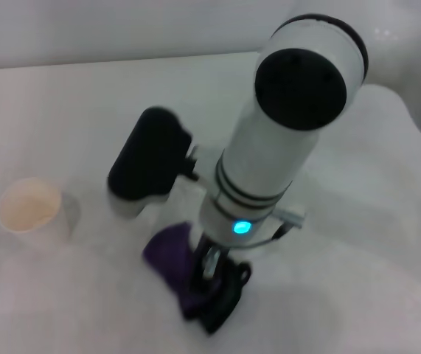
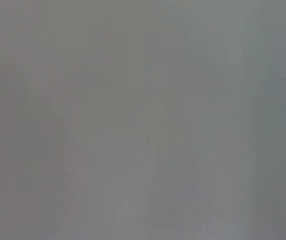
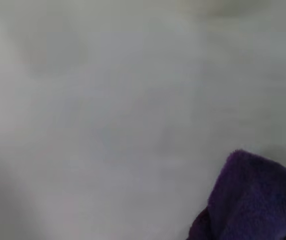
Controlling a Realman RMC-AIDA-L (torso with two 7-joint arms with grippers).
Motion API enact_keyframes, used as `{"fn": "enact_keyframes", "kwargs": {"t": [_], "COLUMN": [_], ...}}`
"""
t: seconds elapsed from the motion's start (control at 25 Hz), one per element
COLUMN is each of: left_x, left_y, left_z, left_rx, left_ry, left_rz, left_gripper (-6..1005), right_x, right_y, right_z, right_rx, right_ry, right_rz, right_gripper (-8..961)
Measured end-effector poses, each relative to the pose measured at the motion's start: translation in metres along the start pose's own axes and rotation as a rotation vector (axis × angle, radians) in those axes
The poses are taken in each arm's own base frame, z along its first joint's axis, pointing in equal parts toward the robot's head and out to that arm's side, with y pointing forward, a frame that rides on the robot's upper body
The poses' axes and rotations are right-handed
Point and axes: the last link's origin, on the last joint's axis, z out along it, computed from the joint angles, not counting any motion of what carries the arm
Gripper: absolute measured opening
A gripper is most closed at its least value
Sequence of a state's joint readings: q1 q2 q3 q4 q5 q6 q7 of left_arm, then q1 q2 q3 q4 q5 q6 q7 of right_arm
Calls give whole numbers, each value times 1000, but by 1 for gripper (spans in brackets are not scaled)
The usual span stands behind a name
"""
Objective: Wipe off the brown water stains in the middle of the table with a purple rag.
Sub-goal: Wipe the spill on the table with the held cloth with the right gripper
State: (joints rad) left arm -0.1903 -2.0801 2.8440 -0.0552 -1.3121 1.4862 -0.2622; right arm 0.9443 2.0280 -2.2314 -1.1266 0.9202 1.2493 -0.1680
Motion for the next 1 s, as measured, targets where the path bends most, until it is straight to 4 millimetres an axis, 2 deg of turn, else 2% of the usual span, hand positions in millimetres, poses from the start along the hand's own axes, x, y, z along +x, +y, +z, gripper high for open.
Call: {"fn": "enact_keyframes", "kwargs": {"t": [0.16,0.28,0.44,0.6,0.88,1.0], "left_x": [0,0,0,-1,-1,-1], "left_y": [1,2,-1,-2,-3,-3], "left_z": [2,2,-1,-3,-4,-4], "left_rx": [-3,-4,2,5,7,7], "left_ry": [3,4,-2,-5,-6,-6], "left_rz": [-4,-5,1,3,4,4], "left_gripper": [893,893,893,893,893,893], "right_x": [-3,-4,-1,14,57,75], "right_y": [21,20,-10,-44,-99,-116], "right_z": [4,5,1,-8,-28,-38], "right_rx": [-62,-52,36,121,254,280], "right_ry": [-7,-4,-11,-11,32,27], "right_rz": [-59,-61,23,127,308,376], "right_gripper": [125,129,134,139,148,151]}}
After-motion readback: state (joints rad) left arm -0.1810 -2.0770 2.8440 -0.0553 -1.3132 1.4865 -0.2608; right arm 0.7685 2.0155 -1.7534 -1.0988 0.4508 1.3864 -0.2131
